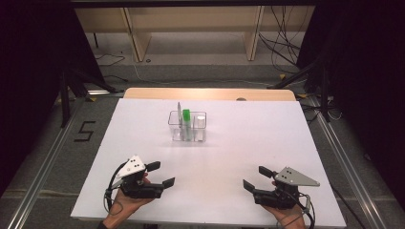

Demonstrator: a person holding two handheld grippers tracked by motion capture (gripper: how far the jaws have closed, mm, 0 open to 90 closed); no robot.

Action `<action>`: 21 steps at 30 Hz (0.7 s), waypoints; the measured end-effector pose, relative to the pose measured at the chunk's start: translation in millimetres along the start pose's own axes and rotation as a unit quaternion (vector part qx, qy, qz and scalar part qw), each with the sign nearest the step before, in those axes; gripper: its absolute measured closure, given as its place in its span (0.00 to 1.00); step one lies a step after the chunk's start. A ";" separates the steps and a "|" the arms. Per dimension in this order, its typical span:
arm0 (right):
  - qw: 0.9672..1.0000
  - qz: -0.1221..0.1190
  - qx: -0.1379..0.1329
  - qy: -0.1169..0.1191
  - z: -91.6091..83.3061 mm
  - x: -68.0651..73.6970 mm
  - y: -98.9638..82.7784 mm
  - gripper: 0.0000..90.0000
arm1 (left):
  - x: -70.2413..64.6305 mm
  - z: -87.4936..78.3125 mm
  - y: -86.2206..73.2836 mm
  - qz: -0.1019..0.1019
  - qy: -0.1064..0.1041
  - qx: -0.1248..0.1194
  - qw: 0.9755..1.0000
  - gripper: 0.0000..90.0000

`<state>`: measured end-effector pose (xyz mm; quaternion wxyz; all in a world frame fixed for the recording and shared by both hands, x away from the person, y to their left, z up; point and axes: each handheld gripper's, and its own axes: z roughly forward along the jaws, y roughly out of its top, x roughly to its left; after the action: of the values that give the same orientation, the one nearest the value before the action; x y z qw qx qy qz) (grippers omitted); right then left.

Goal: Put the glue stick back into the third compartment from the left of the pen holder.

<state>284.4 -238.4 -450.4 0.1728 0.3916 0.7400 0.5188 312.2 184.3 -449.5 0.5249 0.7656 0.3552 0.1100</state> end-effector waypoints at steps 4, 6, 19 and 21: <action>1.000 0.001 0.000 -0.001 1.1 -1.7 -0.6 0.25 | -0.4 0.7 -0.7 0.002 0.000 0.002 1.000 0.18; 1.000 0.002 -0.003 -0.003 0.7 -2.6 -0.4 0.26 | -0.2 0.5 -0.7 0.002 0.001 0.001 1.000 0.18; 1.000 0.007 -0.006 -0.008 0.0 -5.2 -0.2 0.25 | 0.6 1.6 -1.2 0.001 0.002 0.000 1.000 0.18; 1.000 0.008 -0.006 -0.007 0.0 -5.8 -0.1 0.25 | 0.4 2.0 -1.5 0.001 0.002 0.001 1.000 0.18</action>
<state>288.1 -242.8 -451.4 0.1763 0.4004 0.7326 0.5214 313.0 183.4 -451.8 0.5235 0.7662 0.3557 0.1112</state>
